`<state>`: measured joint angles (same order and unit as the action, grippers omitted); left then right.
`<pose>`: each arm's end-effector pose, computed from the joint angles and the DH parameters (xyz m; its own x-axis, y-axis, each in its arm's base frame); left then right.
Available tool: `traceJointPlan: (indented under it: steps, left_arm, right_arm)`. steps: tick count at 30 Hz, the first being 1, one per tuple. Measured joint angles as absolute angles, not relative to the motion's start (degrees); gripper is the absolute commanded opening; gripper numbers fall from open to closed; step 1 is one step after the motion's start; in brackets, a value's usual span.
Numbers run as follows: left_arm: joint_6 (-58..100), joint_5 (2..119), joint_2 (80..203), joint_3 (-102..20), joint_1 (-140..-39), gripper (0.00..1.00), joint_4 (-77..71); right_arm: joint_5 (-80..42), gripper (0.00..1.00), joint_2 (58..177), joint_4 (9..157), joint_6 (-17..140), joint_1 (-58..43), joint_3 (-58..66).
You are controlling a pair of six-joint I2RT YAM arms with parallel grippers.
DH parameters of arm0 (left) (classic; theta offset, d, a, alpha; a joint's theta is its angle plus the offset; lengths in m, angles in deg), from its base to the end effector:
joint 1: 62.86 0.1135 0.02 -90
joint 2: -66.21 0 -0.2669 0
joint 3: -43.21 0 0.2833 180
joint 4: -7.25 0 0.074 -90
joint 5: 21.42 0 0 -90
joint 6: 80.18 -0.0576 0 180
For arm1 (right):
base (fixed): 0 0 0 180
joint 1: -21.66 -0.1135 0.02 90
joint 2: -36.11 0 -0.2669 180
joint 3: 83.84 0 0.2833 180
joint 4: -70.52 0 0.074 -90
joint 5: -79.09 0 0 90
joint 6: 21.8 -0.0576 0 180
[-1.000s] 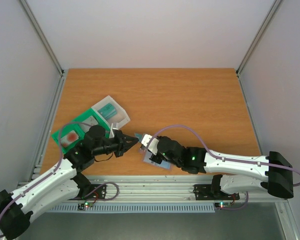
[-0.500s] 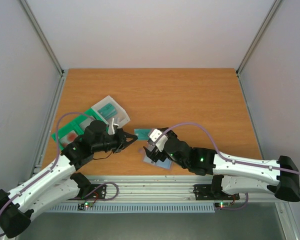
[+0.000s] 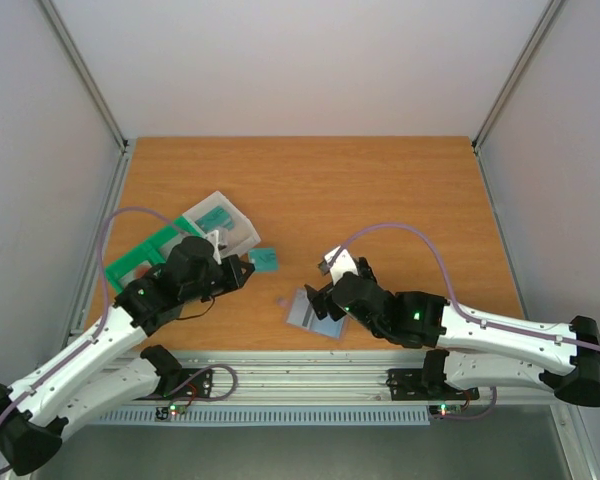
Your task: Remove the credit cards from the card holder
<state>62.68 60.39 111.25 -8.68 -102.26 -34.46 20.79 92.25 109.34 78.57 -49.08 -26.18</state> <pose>0.1649 -0.1461 0.2613 -0.8395 -0.3315 -0.4305 0.0818 0.7062 -0.7033 0.1118 0.2282 0.2681 -0.0769 -0.6843 -0.7252 -0.6904 0.5612 -0.4564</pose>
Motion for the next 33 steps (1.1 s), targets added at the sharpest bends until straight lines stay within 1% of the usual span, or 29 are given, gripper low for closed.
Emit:
traceJointPlan:
  steps: [6,18,27,33]
  left_arm:
    - [58.57,65.18,116.34,-13.03,-98.28,0.0,-38.33]
    - [51.93,70.8,125.74,-16.72,-86.22,0.0,-38.17]
    - [51.36,68.55,134.57,-16.79,-78.44,0.0,-31.72]
    - [51.1,66.14,140.64,-17.18,-75.81,0.0,-28.49]
  right_arm:
    - [19.02,0.99,94.37,112.51,73.94,-48.38,-25.68]
    - [16.03,0.98,94.98,113.86,71.18,-48.08,-23.47]
    - [15.81,0.98,92.68,115.13,70.05,-48.08,-23.47]
    - [15.88,0.98,92.25,116.47,69.52,-48.08,-23.47]
